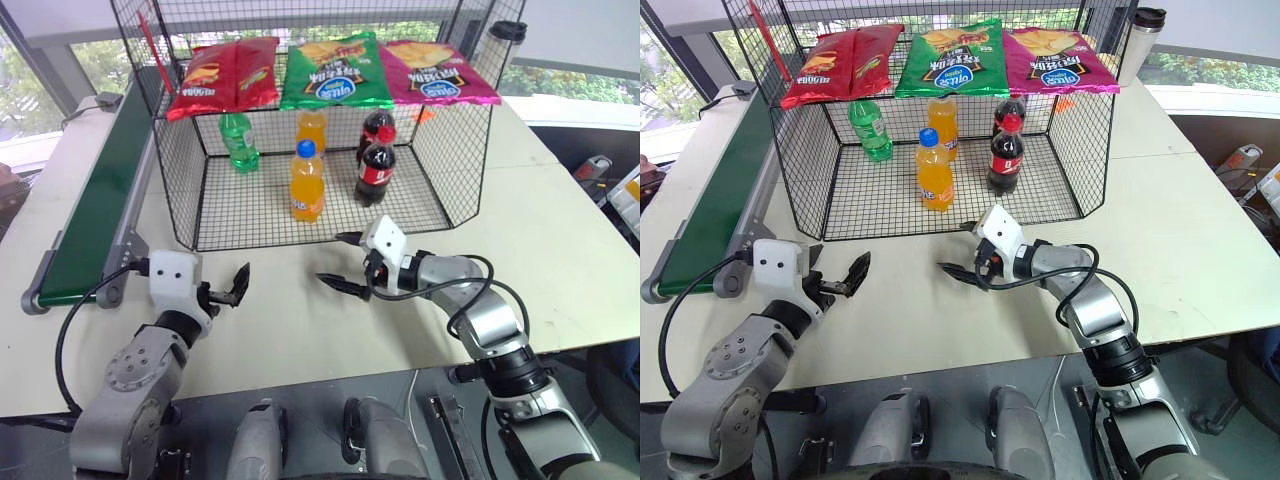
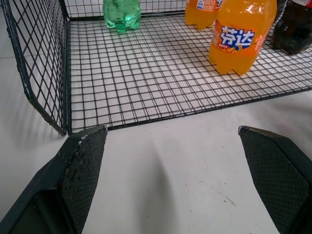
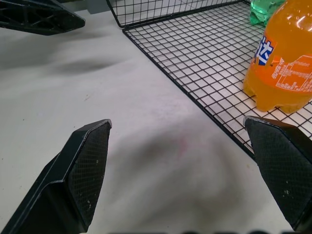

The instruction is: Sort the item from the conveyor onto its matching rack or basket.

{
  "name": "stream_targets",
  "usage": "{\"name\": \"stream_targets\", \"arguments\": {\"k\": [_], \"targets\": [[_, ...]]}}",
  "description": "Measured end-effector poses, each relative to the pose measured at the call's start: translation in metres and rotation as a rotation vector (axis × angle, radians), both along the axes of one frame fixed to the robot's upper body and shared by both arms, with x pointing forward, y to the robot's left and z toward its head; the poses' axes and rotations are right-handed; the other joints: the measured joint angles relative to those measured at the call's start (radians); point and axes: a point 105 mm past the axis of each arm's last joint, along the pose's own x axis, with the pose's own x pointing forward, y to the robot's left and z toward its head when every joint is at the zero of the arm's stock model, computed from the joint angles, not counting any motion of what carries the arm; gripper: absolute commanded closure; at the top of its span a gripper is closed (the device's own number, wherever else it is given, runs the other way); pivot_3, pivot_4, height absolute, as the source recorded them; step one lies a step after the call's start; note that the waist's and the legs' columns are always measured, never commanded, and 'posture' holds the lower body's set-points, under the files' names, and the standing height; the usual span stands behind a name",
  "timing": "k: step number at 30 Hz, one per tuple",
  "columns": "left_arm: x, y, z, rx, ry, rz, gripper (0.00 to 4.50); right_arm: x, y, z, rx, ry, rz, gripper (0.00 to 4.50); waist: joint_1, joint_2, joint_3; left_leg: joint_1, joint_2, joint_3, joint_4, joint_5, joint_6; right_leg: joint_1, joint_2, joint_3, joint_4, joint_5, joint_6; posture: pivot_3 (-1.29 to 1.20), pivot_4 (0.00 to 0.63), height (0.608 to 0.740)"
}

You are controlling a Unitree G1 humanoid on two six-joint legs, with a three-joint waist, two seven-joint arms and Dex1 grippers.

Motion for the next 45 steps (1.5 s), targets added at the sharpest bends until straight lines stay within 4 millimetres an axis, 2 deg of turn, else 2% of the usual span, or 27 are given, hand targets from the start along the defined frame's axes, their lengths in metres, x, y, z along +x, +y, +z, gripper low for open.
{"name": "stream_targets", "arguments": {"k": [45], "targets": [[-0.0003,-0.0031,-0.0008,0.036,-0.007,-0.008,0.03,-0.0009,0.0006,-0.0002,-0.001,0.001,0.01,0.0,0.0,0.0,0.0,0.0,0.0,0.0,0.0,0.0,0.0,0.0,0.0,0.0,0.0,0.0,0.0,0.0,0.15,0.74]]}}
